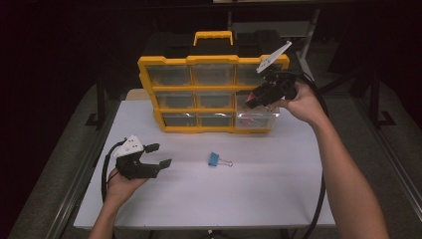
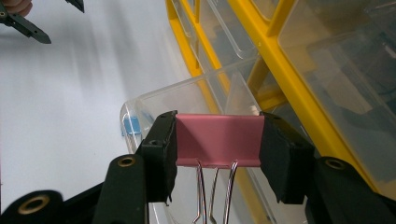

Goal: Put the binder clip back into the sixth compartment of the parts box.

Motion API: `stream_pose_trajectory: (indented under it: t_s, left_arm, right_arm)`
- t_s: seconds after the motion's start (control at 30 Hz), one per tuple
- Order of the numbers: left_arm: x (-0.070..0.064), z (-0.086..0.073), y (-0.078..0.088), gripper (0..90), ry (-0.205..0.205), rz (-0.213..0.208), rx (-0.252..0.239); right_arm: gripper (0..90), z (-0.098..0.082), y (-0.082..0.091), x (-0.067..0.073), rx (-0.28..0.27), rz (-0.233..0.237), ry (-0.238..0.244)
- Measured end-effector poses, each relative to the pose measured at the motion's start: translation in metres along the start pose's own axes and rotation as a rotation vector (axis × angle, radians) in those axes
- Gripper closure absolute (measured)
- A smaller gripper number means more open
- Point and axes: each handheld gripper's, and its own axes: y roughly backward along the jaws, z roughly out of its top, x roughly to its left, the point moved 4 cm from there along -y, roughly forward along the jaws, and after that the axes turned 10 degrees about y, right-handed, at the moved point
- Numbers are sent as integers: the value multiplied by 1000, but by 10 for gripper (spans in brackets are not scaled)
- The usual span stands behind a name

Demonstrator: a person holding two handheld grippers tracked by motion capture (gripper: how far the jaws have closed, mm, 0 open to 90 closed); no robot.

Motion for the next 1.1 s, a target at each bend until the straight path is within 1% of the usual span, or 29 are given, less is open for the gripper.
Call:
stream_pose_trajectory:
  t_s: [0.17, 0.2, 0.33, 0.43, 0.57, 0.6, 0.67, 0.83, 0.93, 1.1]
  left_arm:
    - [0, 0, 0, 262, -3, 2, -1]
    - [0, 0, 0, 262, -3, 1, 0]
    - [0, 0, 0, 262, -4, 1, 0]
    - [1, 0, 0, 262, -4, 0, -3]
    - [0, 0, 0, 262, -4, 1, -2]
    - [1, 1, 0, 262, -14, 1, -3]
    - [1, 0, 0, 262, -14, 0, -3]
    - [1, 1, 0, 262, -14, 1, -1]
    - [1, 1, 0, 262, -13, 0, -4]
    - [1, 1, 0, 262, -13, 0, -4]
  right_arm:
    - [485, -1, -1, 0, 1, 4, -8]
    - [485, -1, -1, 0, 6, 3, -16]
    - [484, -2, -3, 0, 17, 4, -20]
    - [484, -3, -3, 0, 14, 6, -24]
    - [481, -3, -4, 0, 17, 6, -23]
    - [480, -3, -4, 0, 16, 6, -23]
    - [470, -4, -3, 0, 19, 3, -23]
    - [470, -3, -1, 1, 3, 0, -32]
    - [467, -2, 0, 2, -5, -2, -24]
    - [461, 1, 1, 6, -16, -1, -26]
